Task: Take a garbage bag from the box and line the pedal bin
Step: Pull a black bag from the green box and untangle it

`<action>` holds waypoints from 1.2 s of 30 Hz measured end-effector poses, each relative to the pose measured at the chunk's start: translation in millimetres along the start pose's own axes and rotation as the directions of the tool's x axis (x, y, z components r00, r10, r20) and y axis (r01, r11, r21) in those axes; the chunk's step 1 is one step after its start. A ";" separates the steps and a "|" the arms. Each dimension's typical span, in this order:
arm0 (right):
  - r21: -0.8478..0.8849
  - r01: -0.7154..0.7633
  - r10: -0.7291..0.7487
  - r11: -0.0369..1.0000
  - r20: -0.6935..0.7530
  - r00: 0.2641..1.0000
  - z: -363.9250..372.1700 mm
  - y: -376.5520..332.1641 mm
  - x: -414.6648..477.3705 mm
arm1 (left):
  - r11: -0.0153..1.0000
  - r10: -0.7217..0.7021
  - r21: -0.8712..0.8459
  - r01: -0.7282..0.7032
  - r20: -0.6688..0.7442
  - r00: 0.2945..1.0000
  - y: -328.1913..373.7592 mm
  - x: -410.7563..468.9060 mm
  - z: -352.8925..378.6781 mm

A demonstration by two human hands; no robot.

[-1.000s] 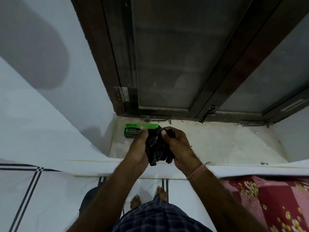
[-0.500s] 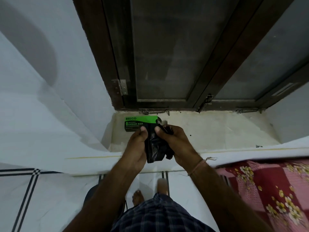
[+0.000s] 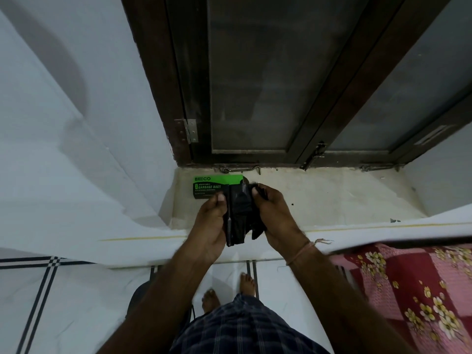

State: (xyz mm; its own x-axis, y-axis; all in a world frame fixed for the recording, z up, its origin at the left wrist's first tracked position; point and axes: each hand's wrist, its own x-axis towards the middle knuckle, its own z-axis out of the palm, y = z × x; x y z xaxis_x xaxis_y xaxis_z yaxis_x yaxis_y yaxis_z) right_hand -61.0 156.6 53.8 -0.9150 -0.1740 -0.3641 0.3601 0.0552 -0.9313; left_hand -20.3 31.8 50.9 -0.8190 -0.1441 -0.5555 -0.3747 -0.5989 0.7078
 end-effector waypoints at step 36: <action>0.125 0.026 -0.044 0.992 0.149 0.988 -8.5 4.3 -2.9 | 0.998 0.059 -0.024 -0.057 0.053 0.997 -5.1 -3.3 -7.7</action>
State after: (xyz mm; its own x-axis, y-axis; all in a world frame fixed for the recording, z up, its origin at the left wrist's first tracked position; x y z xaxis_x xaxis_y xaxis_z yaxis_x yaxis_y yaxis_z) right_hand -58.4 165.6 50.7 -0.8927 -0.3205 -0.3168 0.3565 -0.0722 -0.9315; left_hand -12.3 29.2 45.8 -0.8614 -0.1368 -0.4891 -0.3165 -0.6086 0.7277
